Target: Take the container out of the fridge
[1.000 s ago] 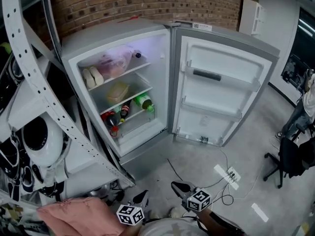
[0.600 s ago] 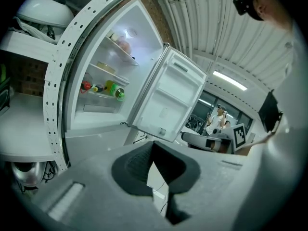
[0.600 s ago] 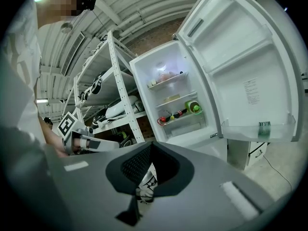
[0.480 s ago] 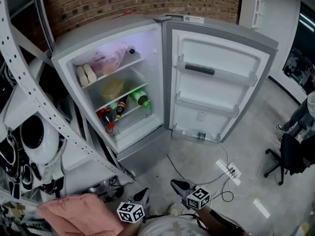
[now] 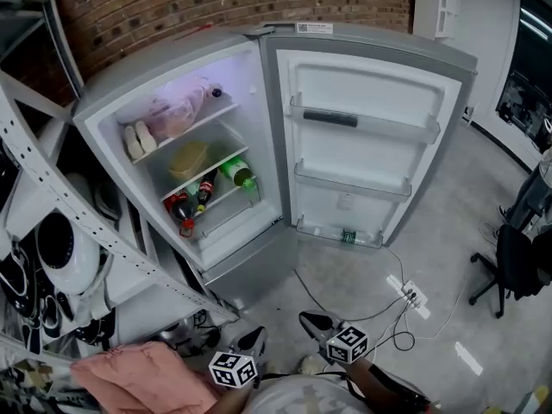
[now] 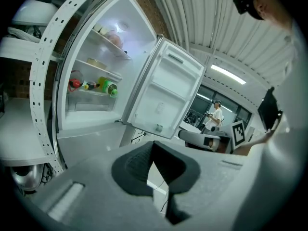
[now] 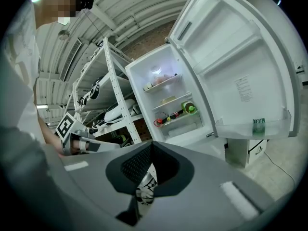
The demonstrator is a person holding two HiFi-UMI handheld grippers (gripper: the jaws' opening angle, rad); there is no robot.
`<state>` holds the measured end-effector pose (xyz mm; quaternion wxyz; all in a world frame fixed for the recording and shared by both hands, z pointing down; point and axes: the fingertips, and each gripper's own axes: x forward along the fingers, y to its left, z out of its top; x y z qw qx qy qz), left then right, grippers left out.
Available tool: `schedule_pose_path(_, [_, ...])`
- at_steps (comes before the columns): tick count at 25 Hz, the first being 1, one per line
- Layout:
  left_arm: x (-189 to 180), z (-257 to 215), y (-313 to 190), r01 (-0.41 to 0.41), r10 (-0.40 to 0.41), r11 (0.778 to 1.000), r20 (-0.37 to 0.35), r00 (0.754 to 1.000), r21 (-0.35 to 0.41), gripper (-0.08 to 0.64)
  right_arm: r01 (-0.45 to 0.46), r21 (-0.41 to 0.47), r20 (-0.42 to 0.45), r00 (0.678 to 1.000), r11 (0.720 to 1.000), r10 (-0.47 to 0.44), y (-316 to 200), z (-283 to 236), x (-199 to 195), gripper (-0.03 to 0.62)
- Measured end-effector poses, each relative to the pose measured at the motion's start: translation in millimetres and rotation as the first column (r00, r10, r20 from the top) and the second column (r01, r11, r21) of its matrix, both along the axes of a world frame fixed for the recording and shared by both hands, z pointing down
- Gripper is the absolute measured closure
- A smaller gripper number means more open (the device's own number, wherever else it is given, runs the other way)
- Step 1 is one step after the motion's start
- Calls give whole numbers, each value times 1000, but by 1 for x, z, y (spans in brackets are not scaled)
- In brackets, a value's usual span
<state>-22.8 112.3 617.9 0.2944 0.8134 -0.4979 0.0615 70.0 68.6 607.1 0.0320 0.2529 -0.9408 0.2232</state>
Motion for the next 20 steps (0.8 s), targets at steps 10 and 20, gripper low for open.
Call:
schedule_pose_path(10, [10, 2, -5, 10, -10, 1000, 22, 1000, -1, 560, 18, -9, 4, 1000, 1000, -18, -8, 6, 8, 586])
schedule_pose_path(20, [12, 17, -25, -19, 20, 999, 31, 999, -34, 560, 3, -46, -8, 1000, 999, -3, -29, 19, 6, 585])
